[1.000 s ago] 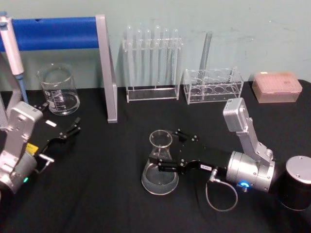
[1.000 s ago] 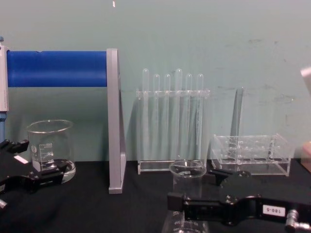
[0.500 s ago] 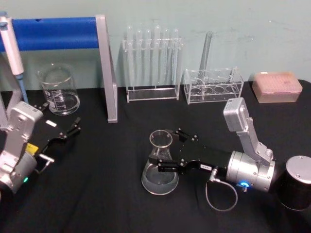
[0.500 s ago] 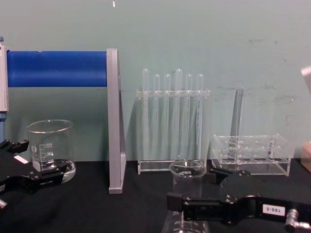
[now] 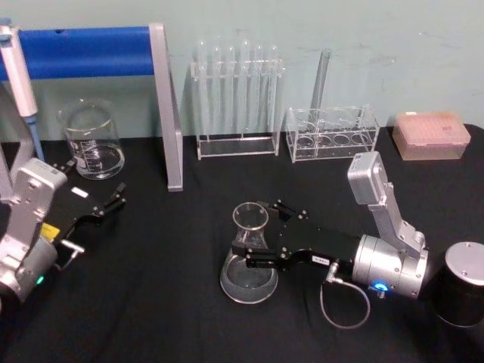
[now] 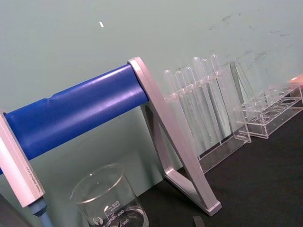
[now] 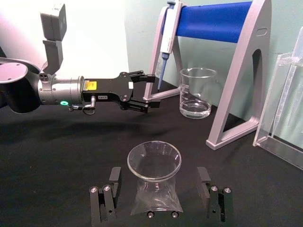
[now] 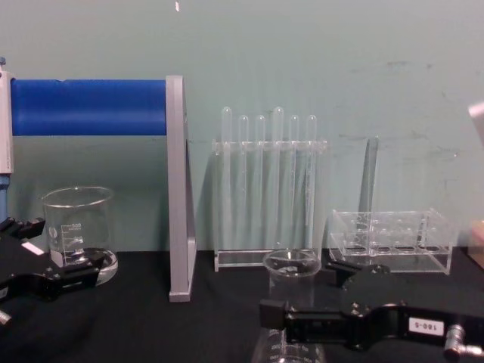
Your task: Grasp the erlenmeyer flask with one hand, shake it three times, then place it back.
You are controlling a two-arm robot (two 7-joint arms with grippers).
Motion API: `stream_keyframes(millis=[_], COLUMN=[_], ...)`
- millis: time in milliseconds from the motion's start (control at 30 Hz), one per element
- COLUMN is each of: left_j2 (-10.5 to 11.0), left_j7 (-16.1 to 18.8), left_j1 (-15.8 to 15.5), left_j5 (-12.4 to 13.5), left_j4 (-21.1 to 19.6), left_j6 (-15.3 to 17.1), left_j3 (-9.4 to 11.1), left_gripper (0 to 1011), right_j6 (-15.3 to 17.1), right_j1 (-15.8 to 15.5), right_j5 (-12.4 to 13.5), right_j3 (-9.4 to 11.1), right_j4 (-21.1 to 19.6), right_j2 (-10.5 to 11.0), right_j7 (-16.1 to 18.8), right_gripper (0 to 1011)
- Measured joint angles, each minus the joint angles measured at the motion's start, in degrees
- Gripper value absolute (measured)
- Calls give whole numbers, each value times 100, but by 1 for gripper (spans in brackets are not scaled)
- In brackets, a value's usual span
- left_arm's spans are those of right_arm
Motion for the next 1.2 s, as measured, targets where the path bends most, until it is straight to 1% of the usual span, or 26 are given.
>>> stream_keyframes(millis=[233, 400, 633, 667, 767, 833, 933, 967, 1033, 1067, 1100, 1133, 1167, 1200], left_j2=[0, 0, 0, 0, 0, 0, 0, 0, 0, 0, 0, 0, 0, 0], left_j7=[0, 0, 0, 0, 0, 0, 0, 0, 0, 0, 0, 0, 0, 0], left_j1=[0, 0, 0, 0, 0, 0, 0, 0, 0, 0, 0, 0, 0, 0], left_j5=[0, 0, 0, 0, 0, 0, 0, 0, 0, 0, 0, 0, 0, 0], left_j4=[0, 0, 0, 0, 0, 0, 0, 0, 0, 0, 0, 0, 0, 0], left_j6=[0, 0, 0, 0, 0, 0, 0, 0, 0, 0, 0, 0, 0, 0], left_j3=[0, 0, 0, 0, 0, 0, 0, 0, 0, 0, 0, 0, 0, 0], left_gripper=[1001, 1001, 1001, 1001, 1001, 1001, 1001, 1001, 1001, 1001, 1001, 1001, 1001, 1001], right_j6=[1, -2, -2, -2, -6, -13, -28, -46, -63, -79, -83, -94, -94, -103], right_j1=[-2, -53, -258, -311, -405, -535, -649, -735, -805, -867, -886, -931, -931, -949], right_j5=[11, 44, 79, 82, 83, 99, 118, 131, 140, 146, 148, 154, 154, 154], right_j3=[-14, -14, 57, 84, 140, 239, 349, 445, 525, 618, 651, 739, 739, 788], right_j4=[-7, -71, -299, -354, -441, -544, -621, -663, -690, -703, -704, -704, -704, -704], right_j2=[50, 148, 399, 462, 553, 663, 735, 775, 794, 798, 797, 773, 773, 755], right_j7=[100, 165, 157, 138, 88, -19, -135, -239, -337, -439, -485, -590, -590, -652], right_gripper=[1000, 1000, 1000, 1000, 1000, 1000, 1000, 1000, 1000, 1000, 1000, 1000, 1000, 1000])
